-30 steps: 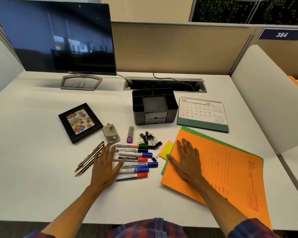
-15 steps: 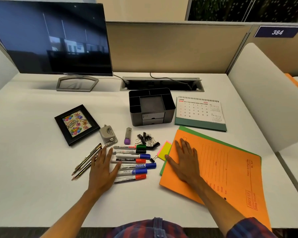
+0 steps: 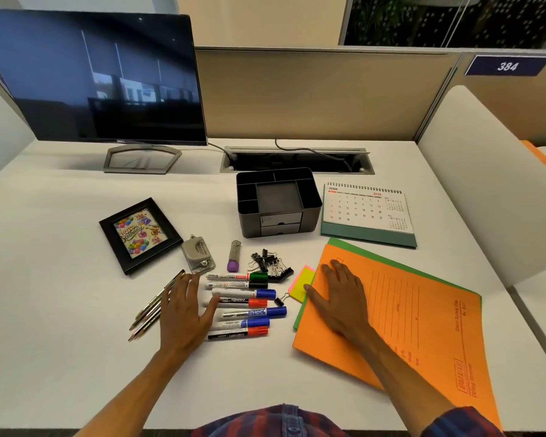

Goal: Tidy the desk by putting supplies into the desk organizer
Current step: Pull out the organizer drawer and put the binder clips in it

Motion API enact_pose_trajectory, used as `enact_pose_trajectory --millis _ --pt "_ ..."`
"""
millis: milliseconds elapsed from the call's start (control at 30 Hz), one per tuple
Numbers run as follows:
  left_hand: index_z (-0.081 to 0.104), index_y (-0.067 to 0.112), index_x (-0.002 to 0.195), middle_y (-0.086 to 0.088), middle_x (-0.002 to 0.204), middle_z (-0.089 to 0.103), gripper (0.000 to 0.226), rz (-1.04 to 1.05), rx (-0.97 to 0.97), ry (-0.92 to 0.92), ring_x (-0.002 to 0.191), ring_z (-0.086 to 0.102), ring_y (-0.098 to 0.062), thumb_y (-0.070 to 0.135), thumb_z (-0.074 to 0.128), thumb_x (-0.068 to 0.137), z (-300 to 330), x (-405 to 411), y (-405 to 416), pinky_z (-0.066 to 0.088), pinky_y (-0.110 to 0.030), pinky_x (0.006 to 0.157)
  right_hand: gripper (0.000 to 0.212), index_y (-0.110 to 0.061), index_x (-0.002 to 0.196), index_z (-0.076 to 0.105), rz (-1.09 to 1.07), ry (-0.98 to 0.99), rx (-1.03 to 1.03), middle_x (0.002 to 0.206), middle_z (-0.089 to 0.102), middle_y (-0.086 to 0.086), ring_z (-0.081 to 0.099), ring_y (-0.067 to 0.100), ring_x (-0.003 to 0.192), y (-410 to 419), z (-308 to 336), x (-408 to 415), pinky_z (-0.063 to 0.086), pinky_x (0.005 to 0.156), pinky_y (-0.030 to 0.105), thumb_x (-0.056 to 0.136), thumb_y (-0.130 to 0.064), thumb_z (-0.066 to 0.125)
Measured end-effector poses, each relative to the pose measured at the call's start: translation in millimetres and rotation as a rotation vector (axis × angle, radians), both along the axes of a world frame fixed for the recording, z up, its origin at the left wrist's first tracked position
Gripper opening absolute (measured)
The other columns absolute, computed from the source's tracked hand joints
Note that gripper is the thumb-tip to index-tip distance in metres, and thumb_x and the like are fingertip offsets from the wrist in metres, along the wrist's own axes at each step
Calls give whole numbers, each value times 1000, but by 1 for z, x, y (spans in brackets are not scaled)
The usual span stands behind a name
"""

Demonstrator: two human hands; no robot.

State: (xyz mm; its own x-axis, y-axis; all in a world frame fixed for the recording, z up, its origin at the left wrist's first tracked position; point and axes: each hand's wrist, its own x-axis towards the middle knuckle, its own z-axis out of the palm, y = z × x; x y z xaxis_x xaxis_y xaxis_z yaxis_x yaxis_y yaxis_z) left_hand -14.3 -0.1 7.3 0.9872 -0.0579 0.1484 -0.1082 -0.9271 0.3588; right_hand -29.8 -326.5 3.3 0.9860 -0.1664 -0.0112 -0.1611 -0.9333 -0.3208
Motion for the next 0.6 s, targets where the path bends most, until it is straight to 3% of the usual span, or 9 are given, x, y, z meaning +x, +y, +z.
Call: enact_pose_trajectory --millis 133,300,400,600 --pt "51 9 129 -16 129 56 72 -9 -15 -66 119 51 -33 65 25 93 8 11 -7 39 -52 102 70 -19 140 45 -29 -78 77 146 47 3 42 21 134 -1 14 19 29 111 41 89 -67 38" --pt "51 9 131 -17 133 55 70 -24 -59 -72 122 51 -34 63 31 92 13 28 -23 40 -53 103 59 -18 136 52 -38 -173 139 132 60 4 55 23 119 2 33 51 44 99 39 91 -56 54" --pt "50 11 135 -15 136 54 70 -29 -106 -66 126 49 -31 62 34 91 21 42 -33 38 -50 104 59 -18 137 50 -55 -197 201 129 62 4 59 25 113 2 43 68 49 93 39 90 -55 55" --pt "51 12 134 -11 135 56 66 -45 -227 -71 126 49 -28 59 35 92 42 70 -58 37 -48 107 67 -19 147 36 -104 -192 316 139 54 5 53 26 124 1 59 95 46 95 40 91 -51 57"
